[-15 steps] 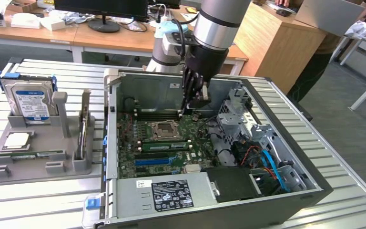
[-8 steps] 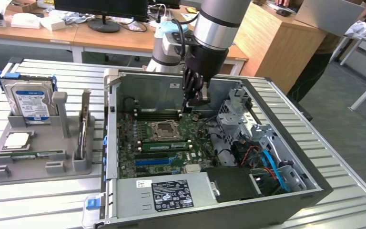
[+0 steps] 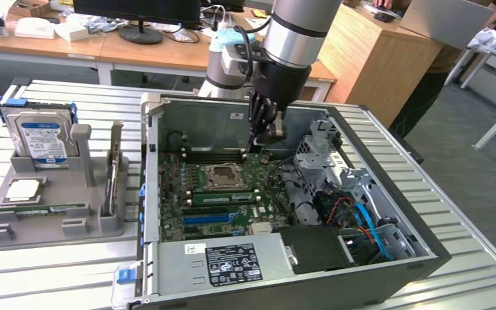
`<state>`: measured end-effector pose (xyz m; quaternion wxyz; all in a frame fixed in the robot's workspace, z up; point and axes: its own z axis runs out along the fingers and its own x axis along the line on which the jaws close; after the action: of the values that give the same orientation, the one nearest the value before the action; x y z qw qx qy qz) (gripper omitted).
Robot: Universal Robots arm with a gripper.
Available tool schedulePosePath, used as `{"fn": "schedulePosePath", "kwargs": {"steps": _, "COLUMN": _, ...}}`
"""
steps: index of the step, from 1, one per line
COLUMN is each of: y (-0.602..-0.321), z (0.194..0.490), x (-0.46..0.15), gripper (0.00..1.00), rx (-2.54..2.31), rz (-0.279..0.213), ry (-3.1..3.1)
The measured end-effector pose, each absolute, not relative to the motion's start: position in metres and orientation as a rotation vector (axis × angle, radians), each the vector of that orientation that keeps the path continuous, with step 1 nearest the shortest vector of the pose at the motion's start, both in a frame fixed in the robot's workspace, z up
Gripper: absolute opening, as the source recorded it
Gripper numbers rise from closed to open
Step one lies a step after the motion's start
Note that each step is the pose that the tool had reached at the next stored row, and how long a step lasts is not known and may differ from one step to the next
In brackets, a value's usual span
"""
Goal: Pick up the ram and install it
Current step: 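Press down the ram until it locks into place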
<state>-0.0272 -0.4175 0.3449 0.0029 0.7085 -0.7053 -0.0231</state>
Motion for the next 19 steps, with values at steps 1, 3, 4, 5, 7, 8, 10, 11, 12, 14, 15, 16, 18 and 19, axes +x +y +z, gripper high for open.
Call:
{"fn": "schedulePosePath", "kwargs": {"steps": 1, "y": -0.417, "z": 0.345, "x": -0.025, "gripper": 0.10, "rx": 2.222, "rz": -0.073, "ry": -2.212}}
{"fn": "schedulePosePath", "kwargs": {"steps": 3, "y": -0.417, "z": 0.345, "x": -0.021, "gripper": 0.10, "rx": 2.222, "rz": -0.073, "ry": -2.212}}
{"fn": "schedulePosePath", "kwargs": {"steps": 4, "y": -0.417, "z": 0.345, "x": -0.019, "gripper": 0.10, "rx": 2.222, "rz": -0.073, "ry": -2.211}}
{"fn": "schedulePosePath", "kwargs": {"steps": 5, "y": -0.417, "z": 0.345, "x": -0.017, "gripper": 0.10, "rx": 2.222, "rz": -0.073, "ry": -2.212}}
{"fn": "schedulePosePath", "kwargs": {"steps": 7, "y": -0.417, "z": 0.345, "x": -0.014, "gripper": 0.10, "rx": 2.222, "rz": -0.073, "ry": -2.212}}
{"fn": "schedulePosePath", "kwargs": {"steps": 8, "y": -0.417, "z": 0.345, "x": -0.012, "gripper": 0.10, "rx": 2.222, "rz": -0.073, "ry": -2.212}}
{"fn": "schedulePosePath", "kwargs": {"steps": 10, "y": -0.417, "z": 0.345, "x": -0.008, "gripper": 0.10, "rx": 2.222, "rz": -0.073, "ry": -2.212}}
{"fn": "schedulePosePath", "kwargs": {"steps": 11, "y": -0.417, "z": 0.345, "x": -0.006, "gripper": 0.10, "rx": 2.222, "rz": -0.073, "ry": -2.212}}
{"fn": "schedulePosePath", "kwargs": {"steps": 12, "y": -0.417, "z": 0.345, "x": -0.005, "gripper": 0.10, "rx": 2.222, "rz": -0.073, "ry": -2.212}}
{"fn": "schedulePosePath", "kwargs": {"steps": 14, "y": -0.417, "z": 0.345, "x": -0.002, "gripper": 0.10, "rx": 2.222, "rz": -0.073, "ry": -2.212}}
{"fn": "schedulePosePath", "kwargs": {"steps": 15, "y": -0.417, "z": 0.345, "x": 0.000, "gripper": 0.10, "rx": 2.222, "rz": -0.073, "ry": -2.212}}
{"fn": "schedulePosePath", "kwargs": {"steps": 16, "y": -0.417, "z": 0.345, "x": 0.001, "gripper": 0.10, "rx": 2.222, "rz": -0.073, "ry": -2.212}}
{"fn": "schedulePosePath", "kwargs": {"steps": 18, "y": -0.417, "z": 0.345, "x": 0.003, "gripper": 0.10, "rx": 2.222, "rz": -0.073, "ry": -2.212}}
{"fn": "schedulePosePath", "kwargs": {"steps": 19, "y": -0.417, "z": 0.345, "x": 0.003, "gripper": 0.10, "rx": 2.222, "rz": -0.073, "ry": -2.212}}
